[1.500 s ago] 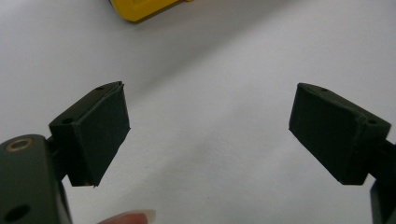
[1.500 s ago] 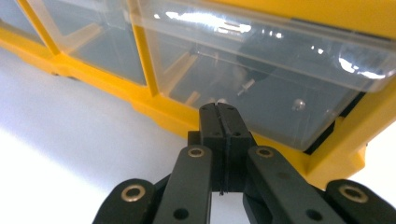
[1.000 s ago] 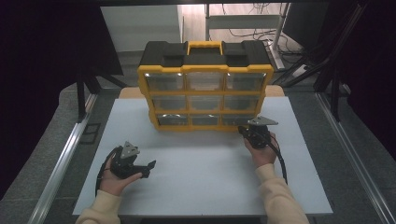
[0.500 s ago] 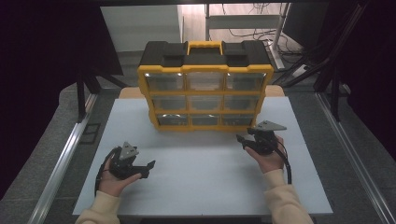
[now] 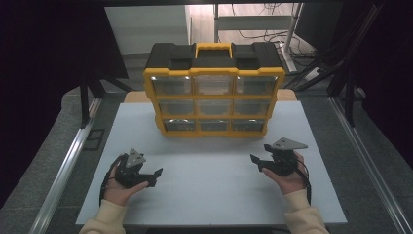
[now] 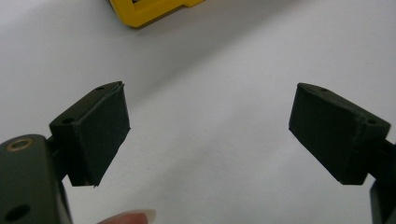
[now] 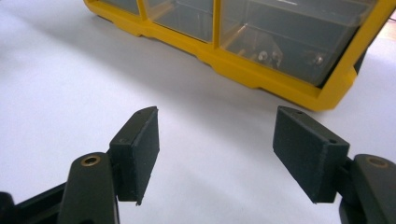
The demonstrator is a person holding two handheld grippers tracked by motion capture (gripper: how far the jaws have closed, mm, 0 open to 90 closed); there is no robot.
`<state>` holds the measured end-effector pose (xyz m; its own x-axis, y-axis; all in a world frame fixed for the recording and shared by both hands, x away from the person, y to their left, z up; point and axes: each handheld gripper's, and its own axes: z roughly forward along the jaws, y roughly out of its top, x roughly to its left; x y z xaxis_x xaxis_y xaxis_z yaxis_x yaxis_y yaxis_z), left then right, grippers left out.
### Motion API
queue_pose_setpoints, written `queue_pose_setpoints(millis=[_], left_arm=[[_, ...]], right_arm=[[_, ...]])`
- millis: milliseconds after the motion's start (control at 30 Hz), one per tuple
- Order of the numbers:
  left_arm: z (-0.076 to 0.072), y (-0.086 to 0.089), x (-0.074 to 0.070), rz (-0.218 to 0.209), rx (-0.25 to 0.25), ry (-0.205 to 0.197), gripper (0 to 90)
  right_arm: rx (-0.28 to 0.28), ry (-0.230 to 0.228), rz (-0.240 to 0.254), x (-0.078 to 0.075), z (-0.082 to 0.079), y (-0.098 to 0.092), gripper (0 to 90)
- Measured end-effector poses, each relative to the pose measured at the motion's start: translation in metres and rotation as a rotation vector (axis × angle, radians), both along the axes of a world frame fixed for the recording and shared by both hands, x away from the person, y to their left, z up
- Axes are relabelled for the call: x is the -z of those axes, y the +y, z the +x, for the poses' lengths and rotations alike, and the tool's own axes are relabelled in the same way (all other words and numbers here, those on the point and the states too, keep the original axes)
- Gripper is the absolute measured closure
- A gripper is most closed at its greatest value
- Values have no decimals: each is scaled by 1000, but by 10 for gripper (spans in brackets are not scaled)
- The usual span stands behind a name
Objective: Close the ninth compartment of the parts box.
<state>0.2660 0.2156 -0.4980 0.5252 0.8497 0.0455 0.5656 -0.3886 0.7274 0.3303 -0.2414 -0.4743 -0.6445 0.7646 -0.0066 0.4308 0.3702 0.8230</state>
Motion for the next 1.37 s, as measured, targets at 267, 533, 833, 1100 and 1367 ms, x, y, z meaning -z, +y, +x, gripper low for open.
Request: queue_pose_setpoints(millis=[267,533,833,1100,1367], left_arm=[[0,1,1,1,-1,1,126],[0,0,1,3,-1,1,126],[0,-1,2,12,0,3,126],[0,0,1,11,-2,1,126],[-1,0,1,5,-5,-1,125]], right_arm=[[9,5,-2,4,-16,-13,317],[23,6,13,6,-34,-32,314],[23,15,13,11,-39,-42,311],[21,11,15,10,-39,-42,312],[20,2,21,9,-36,-42,303]])
